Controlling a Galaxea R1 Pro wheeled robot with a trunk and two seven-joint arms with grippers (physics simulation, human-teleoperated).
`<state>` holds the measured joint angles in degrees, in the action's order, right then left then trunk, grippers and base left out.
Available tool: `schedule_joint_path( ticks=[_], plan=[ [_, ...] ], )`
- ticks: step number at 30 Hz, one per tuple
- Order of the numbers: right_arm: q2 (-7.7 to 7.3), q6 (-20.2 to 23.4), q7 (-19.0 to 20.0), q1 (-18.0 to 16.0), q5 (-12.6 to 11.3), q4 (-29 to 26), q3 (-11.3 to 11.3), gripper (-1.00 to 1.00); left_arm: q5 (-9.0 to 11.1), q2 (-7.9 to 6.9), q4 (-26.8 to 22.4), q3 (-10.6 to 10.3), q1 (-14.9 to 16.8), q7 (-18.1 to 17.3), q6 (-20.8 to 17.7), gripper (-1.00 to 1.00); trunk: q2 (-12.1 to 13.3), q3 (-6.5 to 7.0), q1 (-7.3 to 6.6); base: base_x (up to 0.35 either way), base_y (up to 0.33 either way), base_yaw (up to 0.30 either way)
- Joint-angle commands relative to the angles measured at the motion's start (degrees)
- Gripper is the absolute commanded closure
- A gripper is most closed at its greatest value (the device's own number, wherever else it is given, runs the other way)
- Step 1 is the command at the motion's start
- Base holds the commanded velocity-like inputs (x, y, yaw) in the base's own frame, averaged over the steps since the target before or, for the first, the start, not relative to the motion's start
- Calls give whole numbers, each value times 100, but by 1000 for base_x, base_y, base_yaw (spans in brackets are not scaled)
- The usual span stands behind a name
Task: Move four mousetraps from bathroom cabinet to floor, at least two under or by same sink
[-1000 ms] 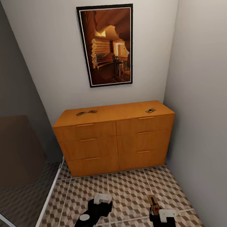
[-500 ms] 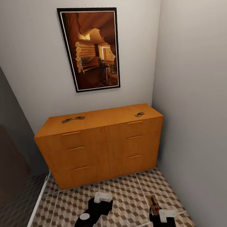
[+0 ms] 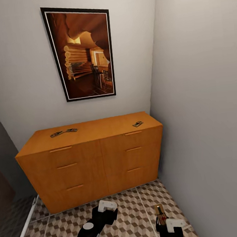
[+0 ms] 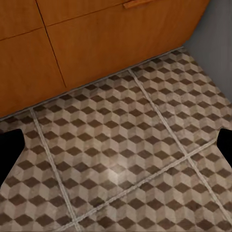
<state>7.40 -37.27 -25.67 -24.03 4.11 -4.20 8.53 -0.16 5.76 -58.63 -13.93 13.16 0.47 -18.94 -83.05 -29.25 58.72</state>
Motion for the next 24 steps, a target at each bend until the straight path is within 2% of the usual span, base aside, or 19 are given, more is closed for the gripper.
schedule_joint_path(
  ticks=[1, 11, 16, 23, 24],
  plan=[
    [0, 0, -50, -5, 29, 6, 25, 100, -2, -2, -9, -4, 1, 4, -31, -100, -3, -5, 1, 105, 8, -32],
    [3, 1, -44, -5, 48, 48, 30, 100, -2, -3, -16, -28, 2, -3, -31, -100, -3, -2, 1, 28, 2, -9],
    [-11, -31, -43, -3, 59, 251, 34, 100, -2, -7, -39, -46, 3, -3, -31, -100, -3, -2, 1, 2, 0, -1],
    [-11, -577, -49, 614, 70, 336, 35, 100, -2, -15, -81, -48, 3, -3, -34, -100, -3, -2, 1, 0, 0, 0],
    [-4, -719, -54, 826, 68, 338, 35, 100, -2, -18, -134, -53, 3, -3, -37, -100, -3, -2, 1, 0, 0, 0]
  ],
)
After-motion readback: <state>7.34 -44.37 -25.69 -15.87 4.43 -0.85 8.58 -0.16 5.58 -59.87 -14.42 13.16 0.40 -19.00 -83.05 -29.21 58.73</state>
